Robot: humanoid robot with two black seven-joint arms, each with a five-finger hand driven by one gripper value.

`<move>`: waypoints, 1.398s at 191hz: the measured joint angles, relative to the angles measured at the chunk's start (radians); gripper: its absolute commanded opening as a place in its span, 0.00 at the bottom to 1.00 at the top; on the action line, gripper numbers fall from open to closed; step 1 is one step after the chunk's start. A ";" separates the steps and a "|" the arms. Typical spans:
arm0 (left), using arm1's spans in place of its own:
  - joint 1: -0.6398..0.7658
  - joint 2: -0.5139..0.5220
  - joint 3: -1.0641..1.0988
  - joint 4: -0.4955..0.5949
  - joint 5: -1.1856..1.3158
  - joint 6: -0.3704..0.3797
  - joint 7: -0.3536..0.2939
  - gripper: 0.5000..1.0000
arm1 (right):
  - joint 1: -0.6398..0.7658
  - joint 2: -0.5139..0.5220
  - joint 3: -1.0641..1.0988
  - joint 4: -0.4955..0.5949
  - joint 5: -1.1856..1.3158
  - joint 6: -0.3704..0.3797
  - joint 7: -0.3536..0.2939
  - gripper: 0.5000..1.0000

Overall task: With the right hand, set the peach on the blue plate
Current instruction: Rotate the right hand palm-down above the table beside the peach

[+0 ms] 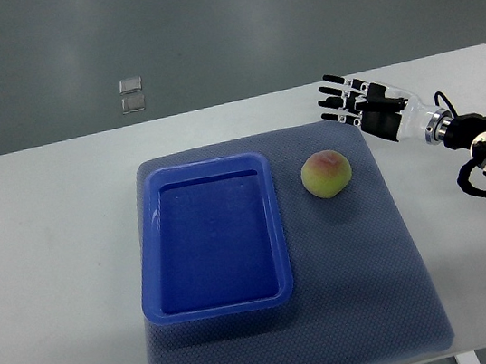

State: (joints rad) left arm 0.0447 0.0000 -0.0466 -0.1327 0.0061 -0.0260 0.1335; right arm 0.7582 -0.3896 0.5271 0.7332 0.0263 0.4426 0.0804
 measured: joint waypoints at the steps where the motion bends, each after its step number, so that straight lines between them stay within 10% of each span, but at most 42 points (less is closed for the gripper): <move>1: 0.000 0.000 0.000 0.000 0.000 0.000 0.000 1.00 | 0.000 0.000 0.000 0.000 0.000 0.000 0.000 0.86; 267: 0.000 0.000 0.003 0.002 -0.002 0.004 -0.004 1.00 | 0.026 -0.151 -0.009 0.120 -0.149 0.032 0.018 0.85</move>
State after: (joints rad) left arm 0.0444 0.0000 -0.0441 -0.1303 0.0045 -0.0216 0.1292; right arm 0.7842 -0.5403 0.5181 0.8531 -0.1228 0.4746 0.0983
